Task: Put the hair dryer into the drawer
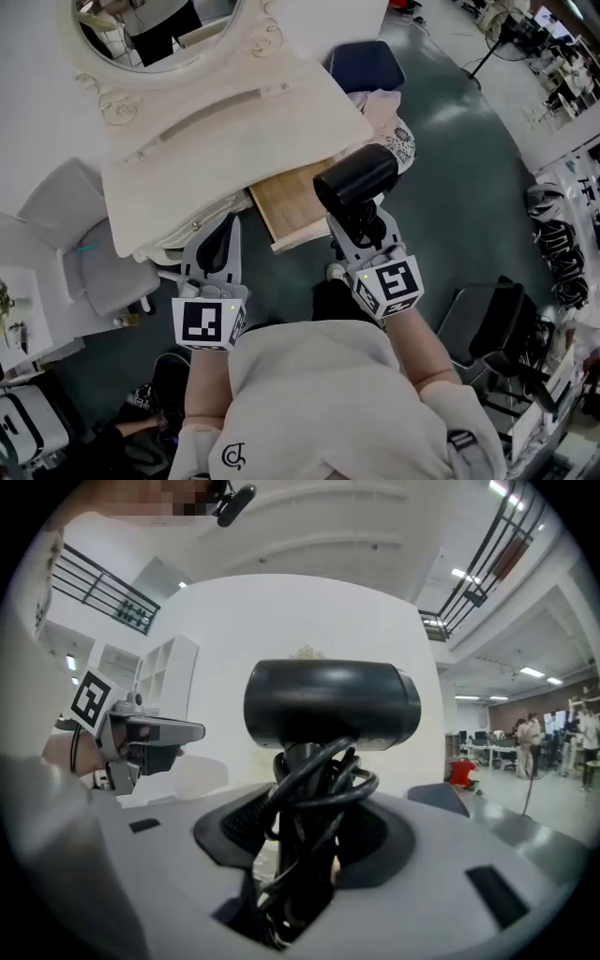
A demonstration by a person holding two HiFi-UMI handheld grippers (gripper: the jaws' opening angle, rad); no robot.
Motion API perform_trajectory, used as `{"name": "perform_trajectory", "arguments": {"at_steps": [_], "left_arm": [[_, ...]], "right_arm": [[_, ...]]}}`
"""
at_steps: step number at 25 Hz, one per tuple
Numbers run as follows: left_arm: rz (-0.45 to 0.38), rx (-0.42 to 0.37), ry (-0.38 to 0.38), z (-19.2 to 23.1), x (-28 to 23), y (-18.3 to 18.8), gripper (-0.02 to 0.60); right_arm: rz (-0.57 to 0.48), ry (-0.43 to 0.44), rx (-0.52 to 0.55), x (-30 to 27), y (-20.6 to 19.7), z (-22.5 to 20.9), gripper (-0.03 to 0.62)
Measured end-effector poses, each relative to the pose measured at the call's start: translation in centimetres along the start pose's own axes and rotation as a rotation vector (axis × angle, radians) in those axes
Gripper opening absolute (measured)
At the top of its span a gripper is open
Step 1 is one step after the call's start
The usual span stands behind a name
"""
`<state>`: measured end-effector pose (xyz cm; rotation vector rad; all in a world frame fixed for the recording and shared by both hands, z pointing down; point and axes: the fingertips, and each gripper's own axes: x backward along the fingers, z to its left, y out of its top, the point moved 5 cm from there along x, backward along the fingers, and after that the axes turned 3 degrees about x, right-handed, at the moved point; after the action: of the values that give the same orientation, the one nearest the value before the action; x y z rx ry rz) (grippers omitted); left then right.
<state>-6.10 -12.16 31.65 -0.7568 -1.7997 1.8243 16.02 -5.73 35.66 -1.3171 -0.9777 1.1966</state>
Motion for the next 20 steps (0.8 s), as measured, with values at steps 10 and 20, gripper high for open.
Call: {"name": "perform_trajectory", "arguments": {"at_steps": [10, 20], "left_arm": [[-0.005, 0.016, 0.228, -4.2, -10.9, 1.8, 0.011], [0.066, 0.029, 0.386, -3.5, -12.9, 0.0, 0.011]], "right_arm": [[0.015, 0.324, 0.089, -7.2, 0.6, -11.3, 0.190], [0.109, 0.532, 0.109, -11.9, -2.4, -12.2, 0.190]]}}
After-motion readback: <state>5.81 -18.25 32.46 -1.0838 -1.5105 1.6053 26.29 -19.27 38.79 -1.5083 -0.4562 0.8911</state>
